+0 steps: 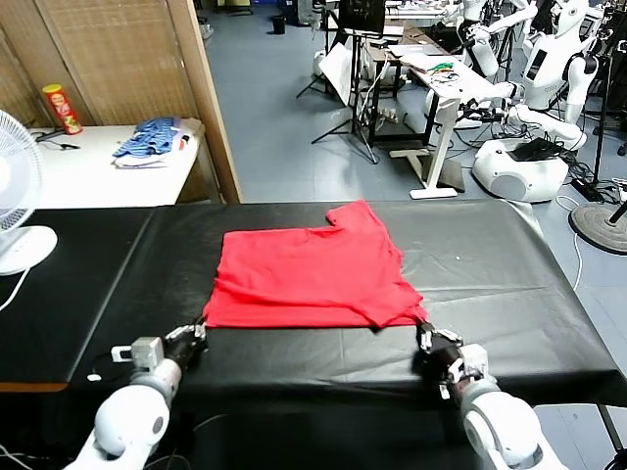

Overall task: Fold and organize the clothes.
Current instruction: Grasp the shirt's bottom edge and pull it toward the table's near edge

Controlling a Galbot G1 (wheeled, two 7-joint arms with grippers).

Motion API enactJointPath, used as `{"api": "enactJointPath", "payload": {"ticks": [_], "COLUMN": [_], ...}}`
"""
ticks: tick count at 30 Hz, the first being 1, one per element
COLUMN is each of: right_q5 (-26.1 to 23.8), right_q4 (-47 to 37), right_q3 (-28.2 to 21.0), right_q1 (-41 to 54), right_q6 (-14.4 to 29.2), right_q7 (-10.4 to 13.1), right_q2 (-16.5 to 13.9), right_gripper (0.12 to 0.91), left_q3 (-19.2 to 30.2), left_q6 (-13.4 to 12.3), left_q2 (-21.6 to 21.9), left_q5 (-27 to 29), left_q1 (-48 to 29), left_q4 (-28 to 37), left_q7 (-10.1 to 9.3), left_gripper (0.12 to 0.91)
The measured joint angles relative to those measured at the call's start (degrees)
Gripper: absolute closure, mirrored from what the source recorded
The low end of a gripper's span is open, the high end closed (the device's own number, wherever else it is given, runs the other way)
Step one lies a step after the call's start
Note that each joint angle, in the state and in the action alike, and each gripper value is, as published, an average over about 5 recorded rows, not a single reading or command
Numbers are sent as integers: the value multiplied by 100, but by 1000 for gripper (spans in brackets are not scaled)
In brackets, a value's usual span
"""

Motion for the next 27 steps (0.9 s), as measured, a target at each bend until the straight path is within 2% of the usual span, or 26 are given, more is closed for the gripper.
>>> {"api": "enactJointPath", "payload": {"ticks": [4, 6, 8, 10, 16, 19, 21, 23, 27], "right_q5": [-6, 1, 18, 42, 329, 625, 768, 862, 932], "right_q4": [354, 519, 678, 844, 1303, 1342, 1220, 946, 28], "right_q3": [55, 102, 164, 234, 475, 583, 589, 515, 149], "right_q1": [-328, -467, -593, -709, -845, -644, -314, 170, 1427], "right_q6": [-87, -152, -246, -356, -495, -267, -83, 51, 252], "right_q7": [70, 55, 33, 23, 27, 22, 4, -18, -26], "right_q2": [55, 61, 52, 34, -55, -153, -259, -370, -462], "right_gripper": [895, 854, 781, 683, 356, 254, 236, 229, 227], "left_q3": [-100, -158, -220, -287, -477, -565, -633, -702, -716], "left_q6": [61, 93, 149, 221, 553, 789, 967, 1029, 927], "left_q2": [118, 165, 206, 244, 332, 376, 420, 479, 649], "left_q5": [-14, -28, -52, -81, -330, -457, -566, -688, -1010], "left_q1": [432, 615, 767, 908, 1277, 1391, 1390, 1294, 775], "left_q4": [-425, -608, -762, -901, -1304, -1528, -1690, -1815, -1781], "left_q7": [-62, -92, -129, -161, -407, -558, -646, -695, -726], "left_gripper": [904, 904, 901, 863, 575, 424, 321, 260, 234]}}
